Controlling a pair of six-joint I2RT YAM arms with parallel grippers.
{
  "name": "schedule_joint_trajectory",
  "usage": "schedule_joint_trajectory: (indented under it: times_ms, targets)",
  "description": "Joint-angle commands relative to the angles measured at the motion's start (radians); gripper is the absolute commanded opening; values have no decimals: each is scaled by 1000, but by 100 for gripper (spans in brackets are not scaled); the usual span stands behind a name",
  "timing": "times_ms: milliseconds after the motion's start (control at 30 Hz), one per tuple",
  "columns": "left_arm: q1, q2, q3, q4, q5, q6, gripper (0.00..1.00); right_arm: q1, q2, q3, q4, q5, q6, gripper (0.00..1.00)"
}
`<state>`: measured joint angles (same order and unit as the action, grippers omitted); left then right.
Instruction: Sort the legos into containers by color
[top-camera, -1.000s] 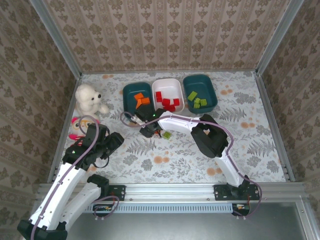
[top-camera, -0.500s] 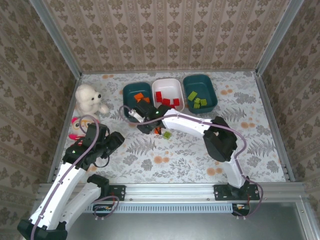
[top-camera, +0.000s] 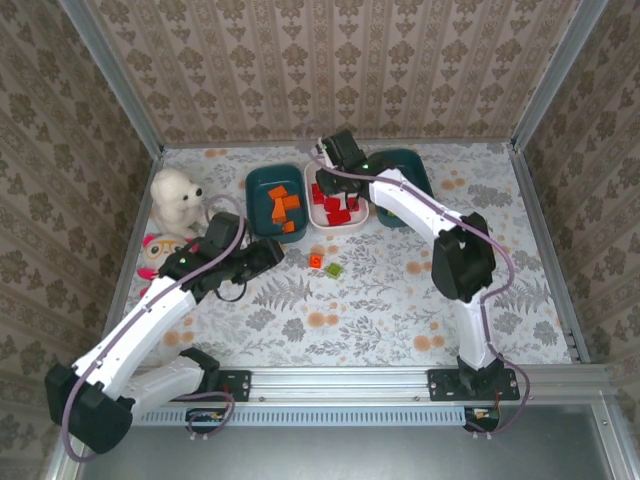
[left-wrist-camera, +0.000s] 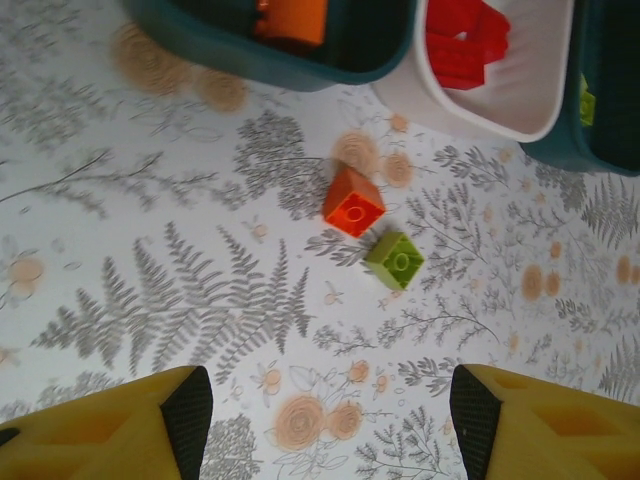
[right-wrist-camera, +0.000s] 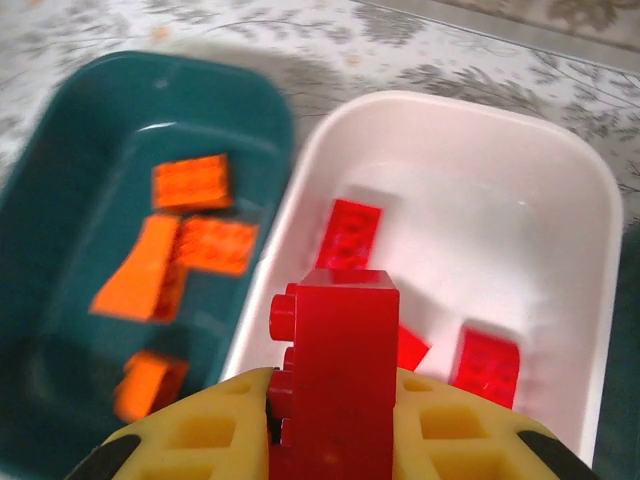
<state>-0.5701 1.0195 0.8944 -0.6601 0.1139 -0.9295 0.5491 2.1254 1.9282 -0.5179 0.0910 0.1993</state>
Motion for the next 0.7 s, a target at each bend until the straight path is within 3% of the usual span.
schedule_joint_trajectory:
  times_ms: [0, 233, 567, 667]
  targets:
    - [-14, 50, 60, 41, 16, 77, 67, -26, 114, 93, 30, 18, 89, 16]
    - [-27, 142, 112, 50, 17, 135, 67, -56, 333, 329, -46, 19, 107, 17]
    - [-54, 216, 148, 53, 17, 175, 67, -80, 477, 526, -189, 12, 179, 21]
    - [-56, 229, 156, 57, 18, 178, 67, -78, 473, 529, -197, 16, 179, 29]
